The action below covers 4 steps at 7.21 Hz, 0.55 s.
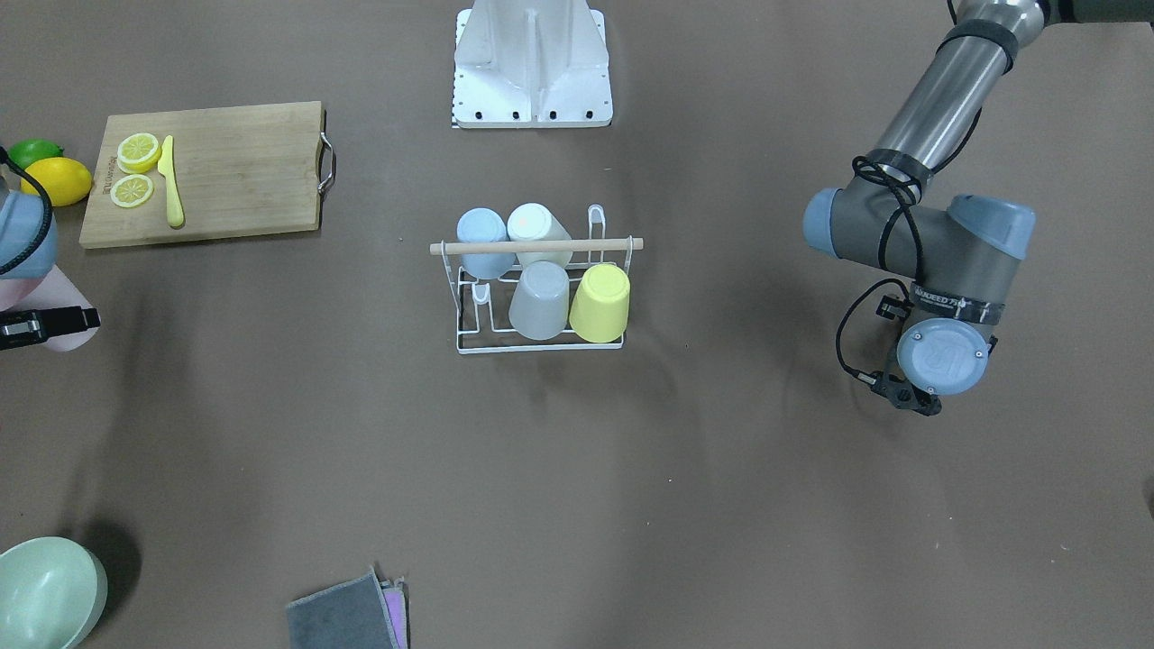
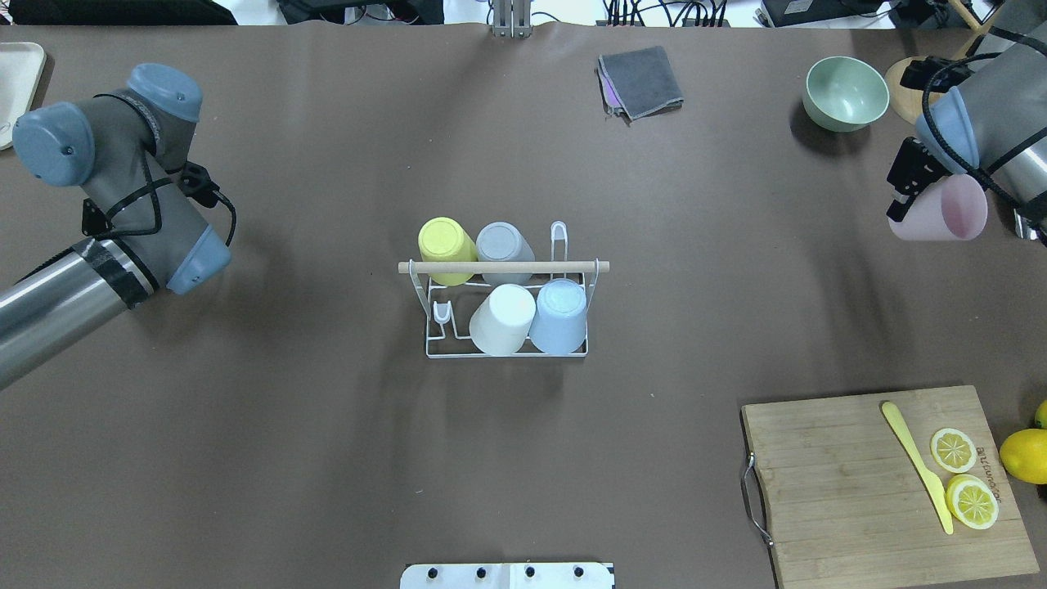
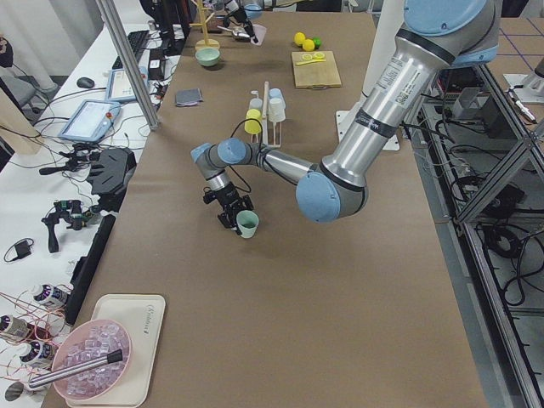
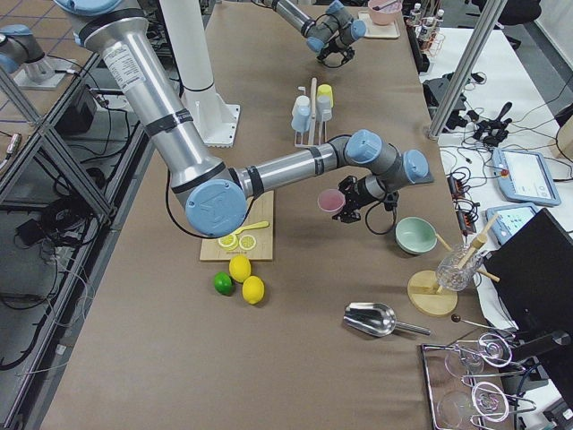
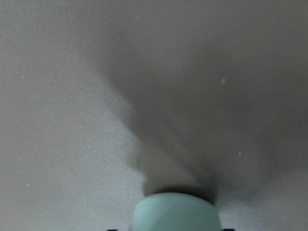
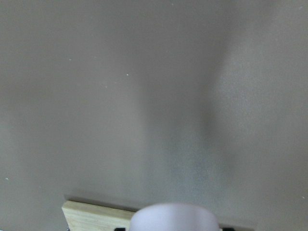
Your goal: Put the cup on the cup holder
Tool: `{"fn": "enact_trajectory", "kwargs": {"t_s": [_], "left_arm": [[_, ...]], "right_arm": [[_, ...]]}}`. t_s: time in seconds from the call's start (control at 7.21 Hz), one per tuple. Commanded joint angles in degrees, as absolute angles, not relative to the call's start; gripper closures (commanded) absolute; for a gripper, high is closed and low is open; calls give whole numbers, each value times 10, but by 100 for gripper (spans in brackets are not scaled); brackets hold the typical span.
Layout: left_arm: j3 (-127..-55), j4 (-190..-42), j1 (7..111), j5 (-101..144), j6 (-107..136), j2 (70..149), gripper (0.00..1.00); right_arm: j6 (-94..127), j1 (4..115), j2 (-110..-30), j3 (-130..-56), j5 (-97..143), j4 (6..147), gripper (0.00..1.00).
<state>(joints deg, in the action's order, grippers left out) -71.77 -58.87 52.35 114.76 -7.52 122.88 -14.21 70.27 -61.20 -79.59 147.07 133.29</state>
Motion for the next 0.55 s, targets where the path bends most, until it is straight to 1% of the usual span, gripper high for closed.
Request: {"fn": "enact_trajectory", "kwargs": {"t_s": [0.0,0.28,0.42], "left_arm": [[-738,-581,568,1191,-77,1229,60],[-763,-584,610,1222,-76,1229,60],[-774,-588,617,1232,-74,1230,60]], "right_arm": [[-183,727,-619,-816,1495,1332,55],[-192,736,-623,-844,1526,1331,59],[-193,743,-627,-845,1531,1306,59]]}}
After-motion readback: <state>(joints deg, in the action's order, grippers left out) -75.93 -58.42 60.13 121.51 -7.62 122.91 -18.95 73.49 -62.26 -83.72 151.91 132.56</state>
